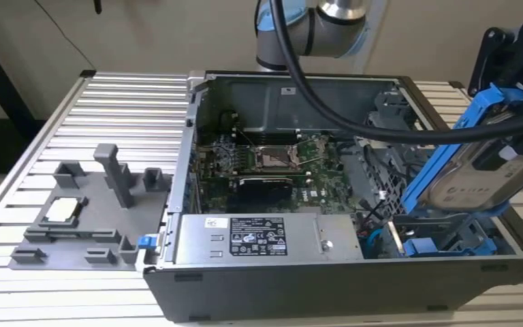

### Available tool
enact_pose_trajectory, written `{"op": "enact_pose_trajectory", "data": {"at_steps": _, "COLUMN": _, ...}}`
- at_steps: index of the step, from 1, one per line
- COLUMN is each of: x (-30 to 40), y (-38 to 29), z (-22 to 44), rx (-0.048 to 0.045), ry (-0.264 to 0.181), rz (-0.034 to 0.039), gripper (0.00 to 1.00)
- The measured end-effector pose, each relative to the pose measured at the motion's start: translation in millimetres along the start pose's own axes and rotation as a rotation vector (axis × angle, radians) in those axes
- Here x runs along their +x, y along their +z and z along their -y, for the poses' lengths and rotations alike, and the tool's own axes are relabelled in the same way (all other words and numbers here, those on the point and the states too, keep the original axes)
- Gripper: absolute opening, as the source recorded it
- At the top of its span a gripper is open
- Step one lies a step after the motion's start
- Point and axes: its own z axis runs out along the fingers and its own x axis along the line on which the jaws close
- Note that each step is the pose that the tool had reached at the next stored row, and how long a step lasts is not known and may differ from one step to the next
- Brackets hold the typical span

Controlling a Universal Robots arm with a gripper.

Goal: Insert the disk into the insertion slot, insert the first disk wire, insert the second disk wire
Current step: 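Insert the disk into the insertion slot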

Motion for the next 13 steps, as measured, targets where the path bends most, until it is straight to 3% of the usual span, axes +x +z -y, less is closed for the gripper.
{"op": "enact_pose_trajectory", "data": {"at_steps": 13, "x": 0.5, "y": 9.2, "z": 2.1, "rx": -0.002, "ry": -0.006, "rz": 0.0007, "gripper": 0.33}}
